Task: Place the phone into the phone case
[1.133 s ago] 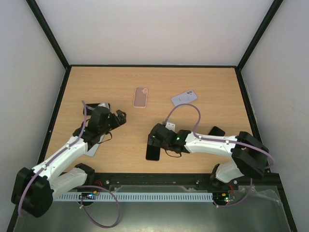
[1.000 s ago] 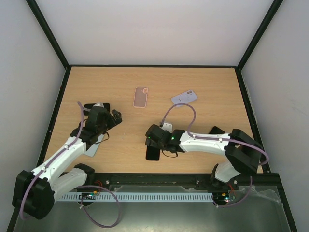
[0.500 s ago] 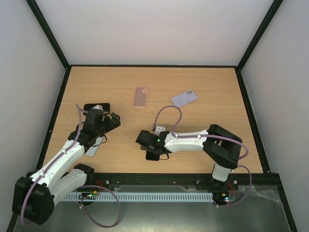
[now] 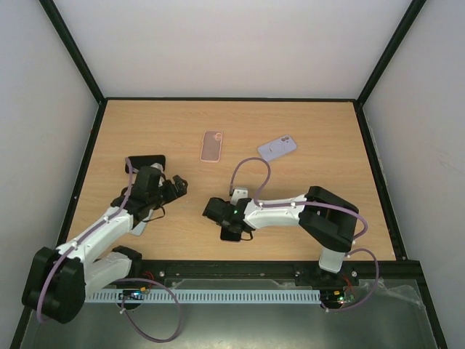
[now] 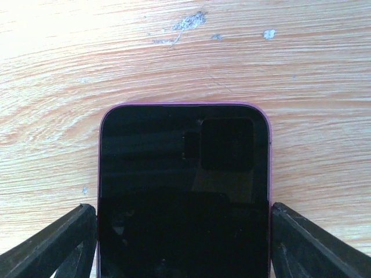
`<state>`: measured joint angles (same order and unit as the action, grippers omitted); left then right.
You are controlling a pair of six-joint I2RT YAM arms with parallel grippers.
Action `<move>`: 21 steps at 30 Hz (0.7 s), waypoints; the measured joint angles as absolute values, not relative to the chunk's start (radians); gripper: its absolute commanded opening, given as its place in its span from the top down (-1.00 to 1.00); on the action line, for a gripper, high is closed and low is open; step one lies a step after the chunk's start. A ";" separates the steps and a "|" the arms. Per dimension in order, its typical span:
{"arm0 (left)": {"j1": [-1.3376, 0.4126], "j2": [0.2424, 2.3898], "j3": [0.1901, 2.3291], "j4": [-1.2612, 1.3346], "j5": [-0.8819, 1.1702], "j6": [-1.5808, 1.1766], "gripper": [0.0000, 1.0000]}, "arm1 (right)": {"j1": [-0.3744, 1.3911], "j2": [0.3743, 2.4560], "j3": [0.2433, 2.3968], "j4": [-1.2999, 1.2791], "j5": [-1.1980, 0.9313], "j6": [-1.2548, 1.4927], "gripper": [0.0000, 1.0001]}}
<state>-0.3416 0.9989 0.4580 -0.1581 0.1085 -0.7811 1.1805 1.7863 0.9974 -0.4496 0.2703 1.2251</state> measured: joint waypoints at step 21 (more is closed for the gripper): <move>-0.335 1.682 0.915 0.071 -0.004 -0.723 -0.18 | 1.032 1.578 0.768 -0.442 0.314 1.087 -0.46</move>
